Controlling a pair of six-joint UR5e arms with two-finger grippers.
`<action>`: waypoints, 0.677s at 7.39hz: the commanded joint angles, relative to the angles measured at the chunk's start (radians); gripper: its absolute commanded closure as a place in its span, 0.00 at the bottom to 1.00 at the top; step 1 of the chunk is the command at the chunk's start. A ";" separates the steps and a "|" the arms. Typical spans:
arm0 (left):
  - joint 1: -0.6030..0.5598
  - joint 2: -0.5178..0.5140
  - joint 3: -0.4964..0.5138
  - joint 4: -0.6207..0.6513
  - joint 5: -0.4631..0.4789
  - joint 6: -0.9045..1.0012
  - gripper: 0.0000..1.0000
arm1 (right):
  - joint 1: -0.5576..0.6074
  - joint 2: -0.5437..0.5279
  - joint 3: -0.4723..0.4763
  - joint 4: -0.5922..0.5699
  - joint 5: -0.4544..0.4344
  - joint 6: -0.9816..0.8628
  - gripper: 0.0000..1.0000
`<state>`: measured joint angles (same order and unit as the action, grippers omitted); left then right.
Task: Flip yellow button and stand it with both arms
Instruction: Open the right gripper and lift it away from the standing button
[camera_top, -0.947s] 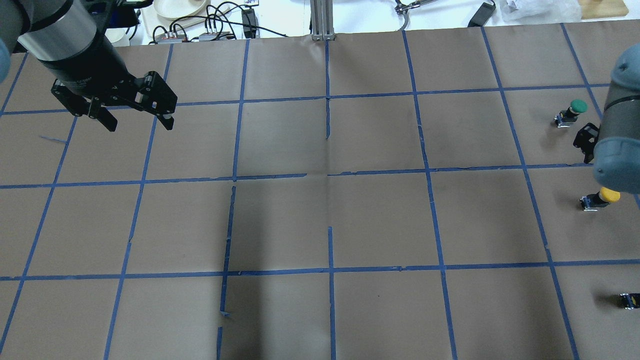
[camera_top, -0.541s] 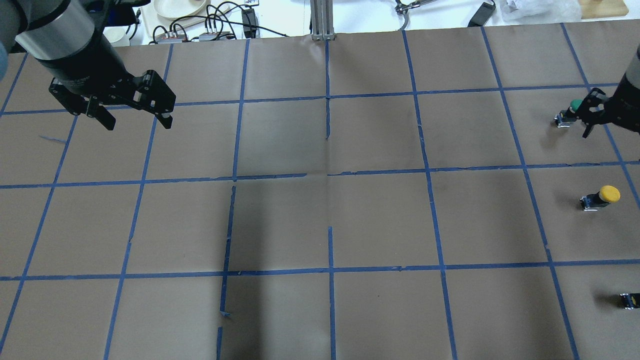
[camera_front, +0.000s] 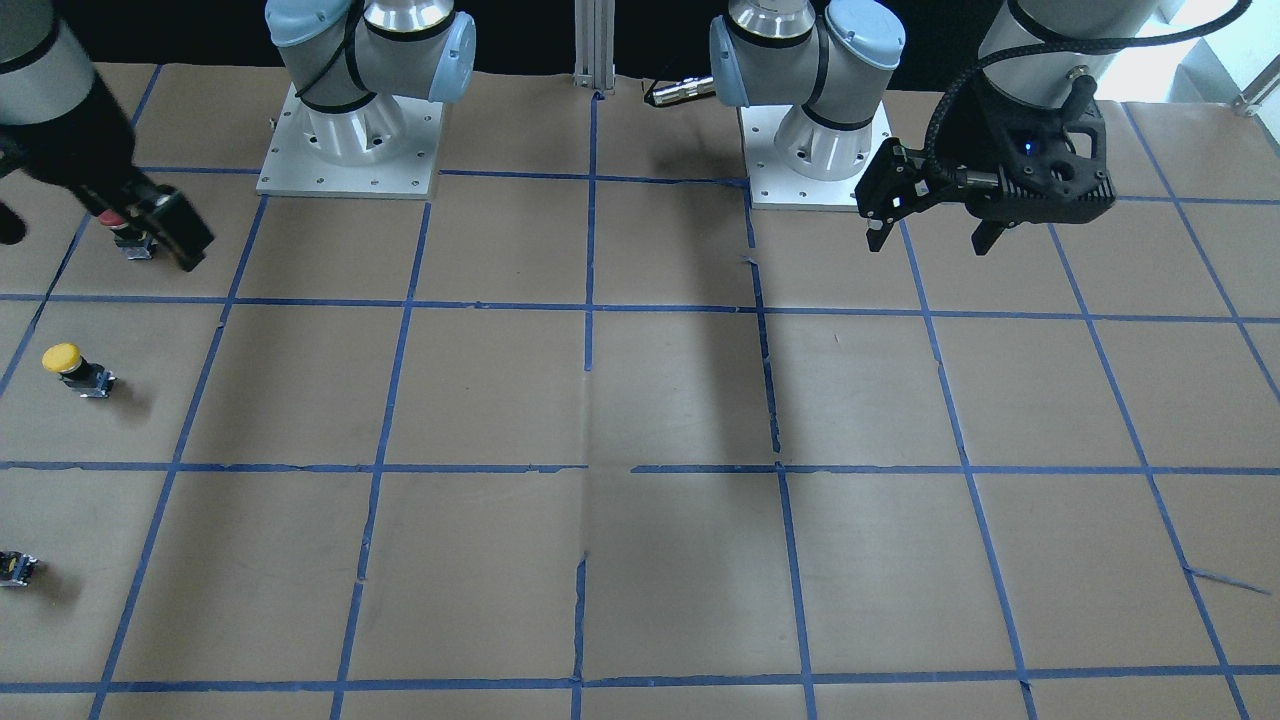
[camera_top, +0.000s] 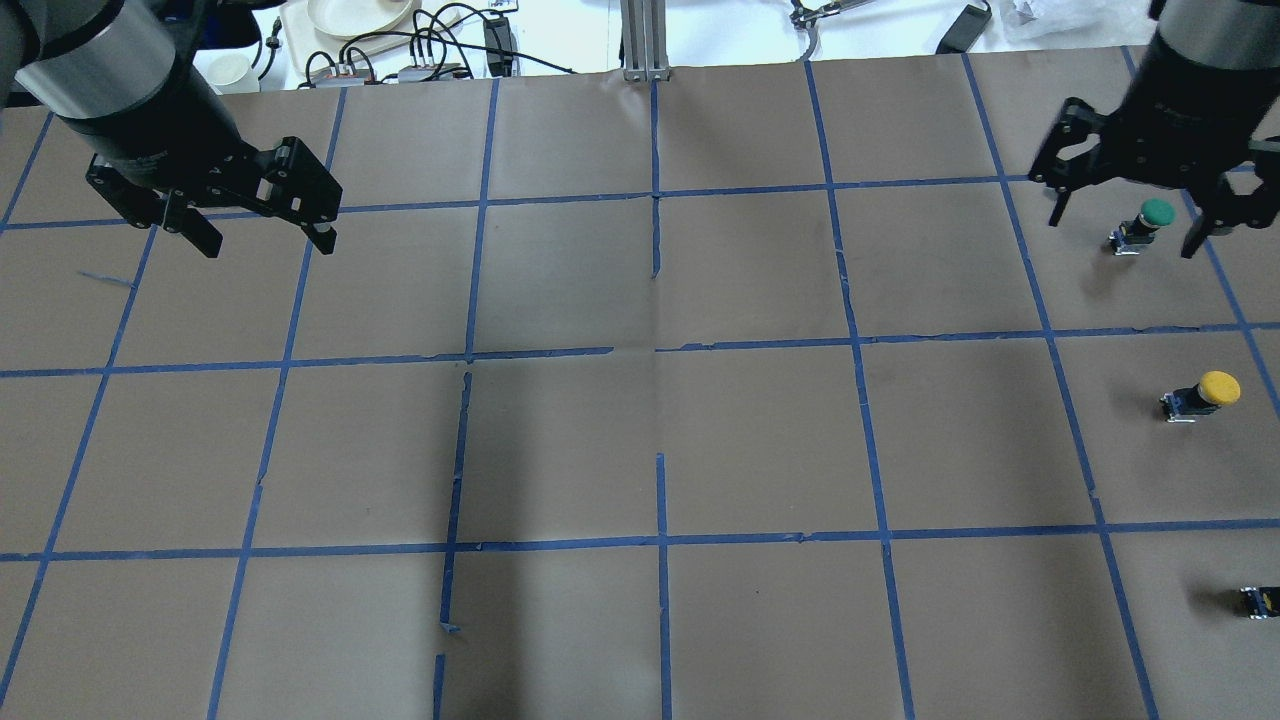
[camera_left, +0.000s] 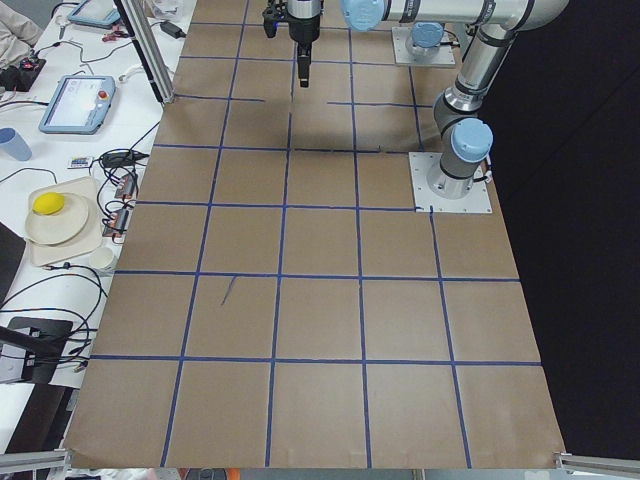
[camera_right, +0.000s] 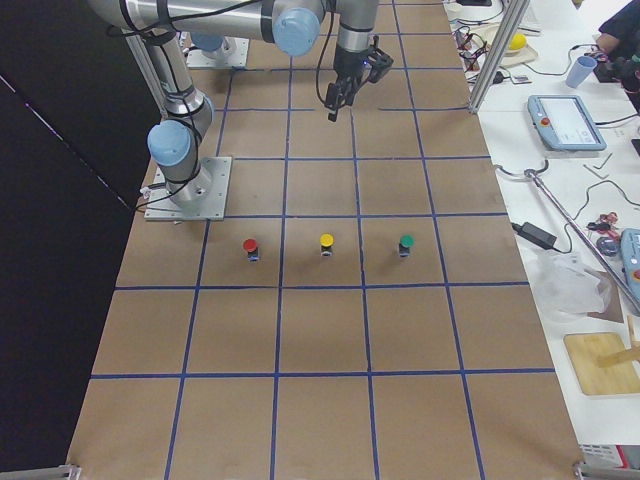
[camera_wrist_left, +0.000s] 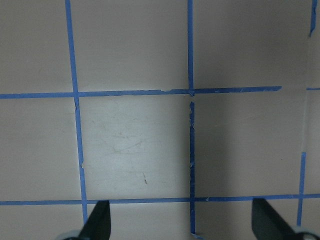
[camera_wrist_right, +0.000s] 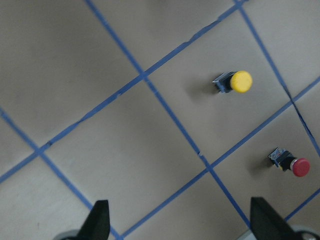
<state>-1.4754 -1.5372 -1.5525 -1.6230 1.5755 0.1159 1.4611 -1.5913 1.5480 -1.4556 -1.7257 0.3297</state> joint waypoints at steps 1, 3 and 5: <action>0.003 0.000 0.009 0.024 -0.017 0.004 0.00 | 0.151 -0.073 0.001 0.024 0.018 -0.043 0.00; 0.003 0.005 0.018 0.018 0.003 0.005 0.00 | 0.151 -0.078 0.058 0.017 0.172 -0.053 0.00; 0.000 -0.017 0.040 0.014 0.001 0.004 0.00 | 0.134 -0.078 0.080 0.014 0.184 -0.055 0.00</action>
<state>-1.4749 -1.5411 -1.5274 -1.6084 1.5780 0.1202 1.6074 -1.6688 1.6156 -1.4418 -1.5525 0.2821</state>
